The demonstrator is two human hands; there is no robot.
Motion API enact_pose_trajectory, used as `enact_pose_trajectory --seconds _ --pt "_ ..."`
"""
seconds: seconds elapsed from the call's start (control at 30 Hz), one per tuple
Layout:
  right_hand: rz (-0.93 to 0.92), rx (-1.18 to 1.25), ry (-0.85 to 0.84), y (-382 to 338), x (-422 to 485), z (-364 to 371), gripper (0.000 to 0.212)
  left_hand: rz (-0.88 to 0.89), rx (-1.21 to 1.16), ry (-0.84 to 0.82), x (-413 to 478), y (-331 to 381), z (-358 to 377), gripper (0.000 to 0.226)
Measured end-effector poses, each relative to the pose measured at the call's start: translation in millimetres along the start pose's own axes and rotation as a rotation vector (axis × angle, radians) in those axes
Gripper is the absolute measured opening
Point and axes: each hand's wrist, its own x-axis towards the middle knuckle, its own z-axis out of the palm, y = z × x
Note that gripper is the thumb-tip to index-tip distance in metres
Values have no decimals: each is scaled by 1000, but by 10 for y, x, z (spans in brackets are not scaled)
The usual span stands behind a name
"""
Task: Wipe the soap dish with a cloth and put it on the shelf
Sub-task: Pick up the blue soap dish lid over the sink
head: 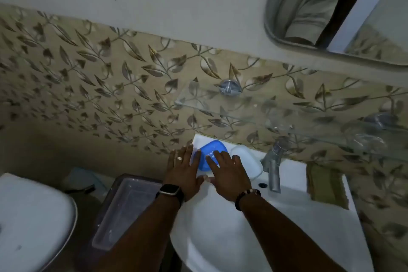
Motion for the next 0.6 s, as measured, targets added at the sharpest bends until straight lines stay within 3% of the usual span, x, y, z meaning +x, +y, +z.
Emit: enact_pose_trajectory --seconds 0.1,0.43,0.6 --pt "-86 -51 23 76 44 86 47 -20 46 -62 46 73 96 82" --pt "-209 -132 248 160 186 13 9 -54 60 -13 22 5 105 74" --pt "-239 -97 399 91 98 -122 14 -80 -65 123 -135 -17 -17 76"
